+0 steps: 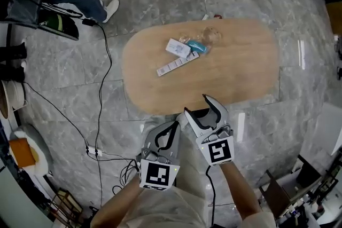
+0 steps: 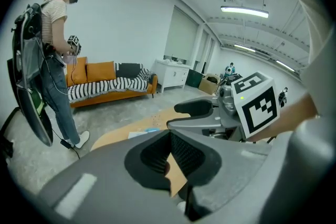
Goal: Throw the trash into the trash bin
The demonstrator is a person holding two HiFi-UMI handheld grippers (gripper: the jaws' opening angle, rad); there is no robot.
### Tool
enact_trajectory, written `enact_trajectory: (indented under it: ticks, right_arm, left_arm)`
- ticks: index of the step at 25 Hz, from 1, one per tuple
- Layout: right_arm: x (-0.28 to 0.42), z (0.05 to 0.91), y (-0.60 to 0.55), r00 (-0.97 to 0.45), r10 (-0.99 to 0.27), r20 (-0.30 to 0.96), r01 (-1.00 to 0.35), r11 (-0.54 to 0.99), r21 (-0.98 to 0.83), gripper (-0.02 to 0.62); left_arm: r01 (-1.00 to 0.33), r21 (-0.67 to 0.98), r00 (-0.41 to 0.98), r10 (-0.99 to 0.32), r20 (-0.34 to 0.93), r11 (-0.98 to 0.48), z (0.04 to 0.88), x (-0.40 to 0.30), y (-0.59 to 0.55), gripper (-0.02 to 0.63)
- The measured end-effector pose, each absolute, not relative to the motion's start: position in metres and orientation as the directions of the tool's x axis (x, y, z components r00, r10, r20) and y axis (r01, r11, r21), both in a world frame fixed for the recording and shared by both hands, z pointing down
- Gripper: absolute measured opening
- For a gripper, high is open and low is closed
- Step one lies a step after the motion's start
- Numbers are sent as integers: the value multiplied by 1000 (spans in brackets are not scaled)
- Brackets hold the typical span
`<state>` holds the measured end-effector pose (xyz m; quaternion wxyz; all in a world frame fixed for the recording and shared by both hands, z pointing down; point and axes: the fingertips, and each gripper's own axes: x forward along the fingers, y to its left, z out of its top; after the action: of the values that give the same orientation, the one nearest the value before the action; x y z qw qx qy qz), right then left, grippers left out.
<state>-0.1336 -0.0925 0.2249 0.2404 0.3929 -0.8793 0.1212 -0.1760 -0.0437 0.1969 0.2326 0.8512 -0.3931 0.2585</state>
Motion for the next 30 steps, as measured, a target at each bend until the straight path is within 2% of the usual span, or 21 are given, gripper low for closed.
enact_trajectory:
  ticks: [18, 30]
  right_arm:
    - [-143, 379, -191, -511, -588, 627, -773, 634, -36, 325]
    - [-151, 466, -232, -479, -527, 702, -751, 660, -18, 410]
  left_arm:
    - [-773, 230, 566, -479, 671, -591, 298, -183, -122, 0]
    - [-761, 232, 570, -453, 685, -606, 343, -195, -150, 0]
